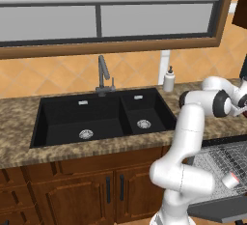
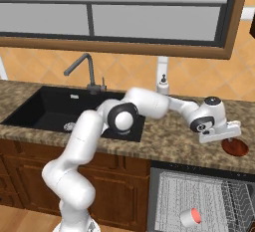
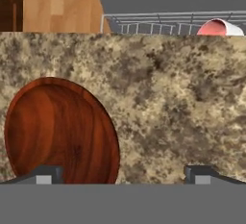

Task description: Pick up the cup and bowl from the counter, place them in the dishwasher, and close the dishwasher door.

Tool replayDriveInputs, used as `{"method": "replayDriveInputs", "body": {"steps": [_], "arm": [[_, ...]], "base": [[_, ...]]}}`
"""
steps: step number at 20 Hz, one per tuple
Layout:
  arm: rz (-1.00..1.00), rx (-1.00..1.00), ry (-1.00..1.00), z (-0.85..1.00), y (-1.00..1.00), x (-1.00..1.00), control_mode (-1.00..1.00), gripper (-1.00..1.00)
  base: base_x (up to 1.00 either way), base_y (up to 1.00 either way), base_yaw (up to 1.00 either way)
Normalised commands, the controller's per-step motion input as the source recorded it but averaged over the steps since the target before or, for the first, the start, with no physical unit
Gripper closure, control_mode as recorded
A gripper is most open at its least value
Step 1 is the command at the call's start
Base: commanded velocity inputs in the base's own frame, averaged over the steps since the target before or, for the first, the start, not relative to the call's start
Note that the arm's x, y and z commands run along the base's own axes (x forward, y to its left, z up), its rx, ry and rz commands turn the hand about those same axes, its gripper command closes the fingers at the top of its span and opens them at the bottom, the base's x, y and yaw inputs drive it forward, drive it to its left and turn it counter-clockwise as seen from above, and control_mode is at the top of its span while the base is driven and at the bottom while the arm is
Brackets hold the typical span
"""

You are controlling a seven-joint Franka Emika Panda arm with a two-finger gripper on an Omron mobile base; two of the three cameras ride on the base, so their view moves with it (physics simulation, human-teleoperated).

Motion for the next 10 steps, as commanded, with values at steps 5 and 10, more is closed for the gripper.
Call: {"method": "replayDriveInputs", "body": {"steps": [5,10], "arm": [[0.0,0.0,0.0,-0.18,-0.23,0.07,-1.0,-1.0],[0.0,0.0,0.0,-0.28,0.0,0.03,-1.0,-1.0]], "base": [[0.0,0.0,0.0],[0.0,0.0,0.0]]}}
